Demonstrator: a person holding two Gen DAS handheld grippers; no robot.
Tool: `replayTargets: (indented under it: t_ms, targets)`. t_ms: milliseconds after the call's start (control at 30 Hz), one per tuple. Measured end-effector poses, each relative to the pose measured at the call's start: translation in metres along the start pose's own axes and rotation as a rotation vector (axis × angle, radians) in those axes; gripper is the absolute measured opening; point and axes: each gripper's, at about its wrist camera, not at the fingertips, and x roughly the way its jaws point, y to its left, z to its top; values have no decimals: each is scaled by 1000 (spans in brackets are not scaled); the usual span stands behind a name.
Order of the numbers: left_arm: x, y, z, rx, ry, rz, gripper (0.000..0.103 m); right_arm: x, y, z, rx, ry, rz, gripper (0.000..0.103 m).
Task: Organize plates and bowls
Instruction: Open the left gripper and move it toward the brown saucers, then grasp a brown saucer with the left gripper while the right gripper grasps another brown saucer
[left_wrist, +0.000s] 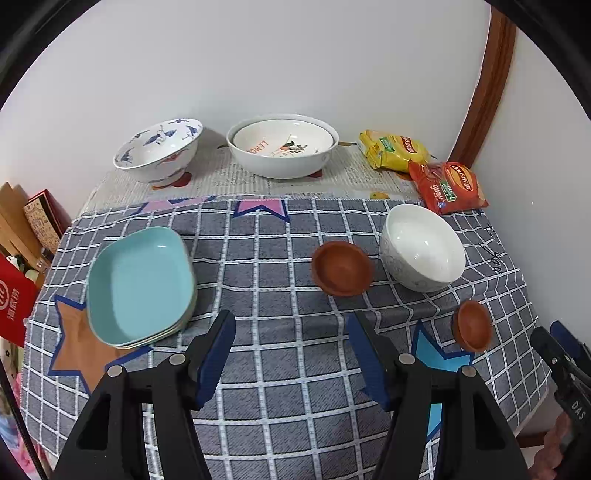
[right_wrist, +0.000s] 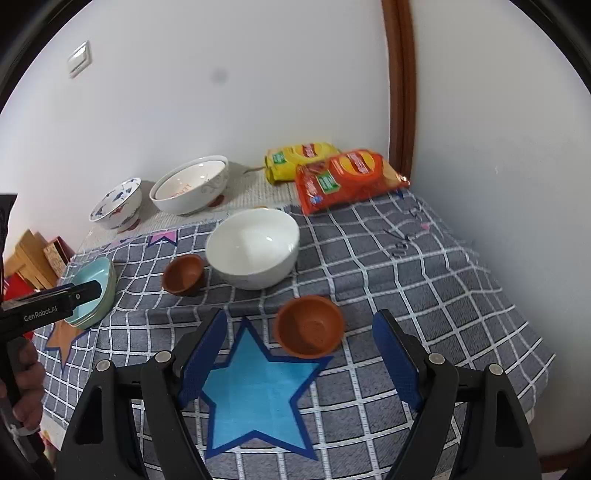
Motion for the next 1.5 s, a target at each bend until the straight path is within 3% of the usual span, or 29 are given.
replayTargets:
  t_ms: [167,300,400,533,733,967,1367,1500]
  targets:
    - [15,-10,4,31,11,-24,61,20,-25,0,59,65,13,81]
    - [33,-14,10,30,17,6,61,38,-36,-2,89,80,9,80]
    - [52,-10,17,1,58,-21,61,60,-37,-7,69,122,-22,70]
    - [73,-8,26,-23,83,-42,61,87,-44,-13,106,197,8,54]
    - [104,-13,35,-17,108,-20,60,108,-55,-16,164,218,14,44]
    - [129,-14,37,-16,158,-44,59,118,-55,-15,178,213,17,41]
    - [147,-13,35,-19,175,-65,32,123,-52,-14,165,168,-29,41]
    - [149,-19,35,5,175,-73,22,125,-51,-13,170,165,-33,34]
